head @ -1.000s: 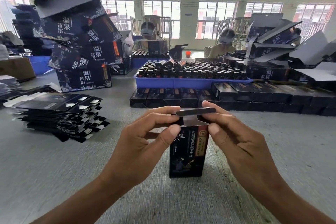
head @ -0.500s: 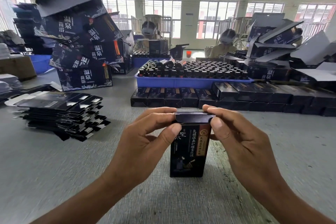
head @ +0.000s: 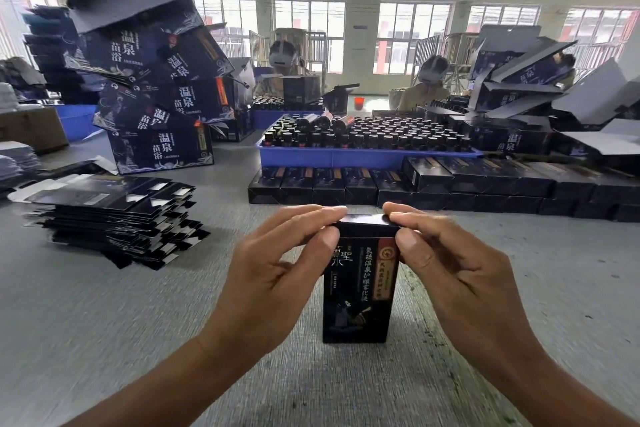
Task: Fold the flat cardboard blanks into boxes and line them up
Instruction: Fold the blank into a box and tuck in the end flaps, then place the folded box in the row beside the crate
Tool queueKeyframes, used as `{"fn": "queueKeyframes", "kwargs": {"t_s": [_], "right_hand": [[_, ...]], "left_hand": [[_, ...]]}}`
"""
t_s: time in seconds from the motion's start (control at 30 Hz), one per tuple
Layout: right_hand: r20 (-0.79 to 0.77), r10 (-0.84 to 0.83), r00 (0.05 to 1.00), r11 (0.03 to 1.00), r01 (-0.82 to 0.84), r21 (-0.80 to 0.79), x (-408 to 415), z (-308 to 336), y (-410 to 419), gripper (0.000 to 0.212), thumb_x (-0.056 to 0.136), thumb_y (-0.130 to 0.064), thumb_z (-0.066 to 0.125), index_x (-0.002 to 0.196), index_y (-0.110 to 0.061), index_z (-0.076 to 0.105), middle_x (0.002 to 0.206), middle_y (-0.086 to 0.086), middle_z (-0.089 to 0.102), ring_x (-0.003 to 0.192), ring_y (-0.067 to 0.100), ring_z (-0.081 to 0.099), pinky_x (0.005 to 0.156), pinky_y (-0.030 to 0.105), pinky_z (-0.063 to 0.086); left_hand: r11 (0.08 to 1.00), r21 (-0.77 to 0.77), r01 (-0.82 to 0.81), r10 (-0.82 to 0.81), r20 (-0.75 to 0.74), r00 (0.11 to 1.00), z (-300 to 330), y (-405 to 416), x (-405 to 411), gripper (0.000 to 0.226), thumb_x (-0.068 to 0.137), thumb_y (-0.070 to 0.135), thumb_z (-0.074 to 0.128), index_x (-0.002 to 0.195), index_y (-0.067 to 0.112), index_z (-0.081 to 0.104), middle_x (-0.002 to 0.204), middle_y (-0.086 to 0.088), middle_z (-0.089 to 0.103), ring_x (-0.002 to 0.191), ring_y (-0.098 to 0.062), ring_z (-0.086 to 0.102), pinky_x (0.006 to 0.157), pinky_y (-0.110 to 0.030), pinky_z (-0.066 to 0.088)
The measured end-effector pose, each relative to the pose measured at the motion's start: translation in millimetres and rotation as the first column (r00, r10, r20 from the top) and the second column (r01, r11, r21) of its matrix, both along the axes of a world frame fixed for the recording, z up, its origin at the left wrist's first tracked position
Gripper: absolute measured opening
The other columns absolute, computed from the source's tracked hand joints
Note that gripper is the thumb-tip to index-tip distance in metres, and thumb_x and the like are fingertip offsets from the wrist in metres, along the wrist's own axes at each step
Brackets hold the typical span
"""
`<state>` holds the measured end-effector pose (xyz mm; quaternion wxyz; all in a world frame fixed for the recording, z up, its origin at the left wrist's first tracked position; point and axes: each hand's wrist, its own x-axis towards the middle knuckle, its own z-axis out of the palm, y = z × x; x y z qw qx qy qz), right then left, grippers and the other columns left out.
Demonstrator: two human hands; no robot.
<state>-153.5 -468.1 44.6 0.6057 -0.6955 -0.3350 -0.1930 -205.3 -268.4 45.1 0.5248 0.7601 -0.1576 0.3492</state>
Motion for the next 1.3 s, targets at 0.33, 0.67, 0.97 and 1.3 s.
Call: {"fn": "queueKeyframes", "kwargs": {"t_s": [0.33, 0.67, 0.97, 1.3], "right_hand": [[0.216, -0.096, 0.972, 0.988, 0.119, -0.098, 5.6, -3.2, 0.4, 0.021, 0.094, -0.034, 0.064, 0.114, -0.030, 0.070, 0.128, -0.022, 0.065, 0.117, -0.003, 0.062, 0.085, 0.011, 0.052], [0.004, -0.089, 0.996, 0.934, 0.085, -0.347, 10.1, -17.9, 4.6, 0.057, 0.095, -0.048, 0.056, 0.137, -0.072, 0.026, 0.111, -0.050, 0.052, 0.106, -0.022, 0.056, 0.072, 0.002, 0.048], [0.214, -0.028, 0.976, 0.679, 0.175, -0.713, 5.2, -38.4, 14.0, 0.088, 0.083, -0.063, 0.063, 0.147, -0.058, 0.003, 0.157, -0.032, 0.009, 0.137, -0.001, 0.031, 0.114, 0.030, 0.033], [0.554, -0.064, 0.830, 0.603, 0.475, -0.641, 13.4, -32.6, 14.9, 0.091, 0.065, -0.021, 0.092, 0.143, -0.026, 0.045, 0.146, 0.003, 0.056, 0.103, 0.022, 0.068, 0.072, 0.037, 0.063]], "left_hand": [[0.982, 0.180, -0.064, 0.036, 0.155, 0.987, -4.9, 7.9, 6.7, 0.024, 0.094, 0.022, 0.063, 0.115, 0.015, 0.074, 0.123, 0.003, 0.068, 0.115, -0.015, 0.066, 0.074, -0.019, 0.057], [0.983, 0.163, 0.082, -0.049, -0.194, 0.980, -18.2, 16.9, 13.4, 0.052, 0.089, 0.054, 0.063, 0.132, 0.062, 0.037, 0.117, 0.012, 0.067, 0.098, -0.004, 0.071, 0.073, -0.024, 0.061], [0.905, -0.392, -0.168, -0.020, -0.434, 0.901, -27.6, 30.0, 33.3, 0.042, 0.088, 0.026, 0.073, 0.119, 0.044, 0.050, 0.094, -0.013, 0.076, 0.078, -0.023, 0.076, 0.062, -0.029, 0.061], [0.850, -0.505, -0.152, -0.158, -0.519, 0.840, -30.3, 29.2, 38.5, 0.058, 0.075, 0.052, 0.072, 0.128, 0.041, 0.049, 0.093, -0.008, 0.078, 0.078, -0.030, 0.076, 0.062, -0.034, 0.060]]}}
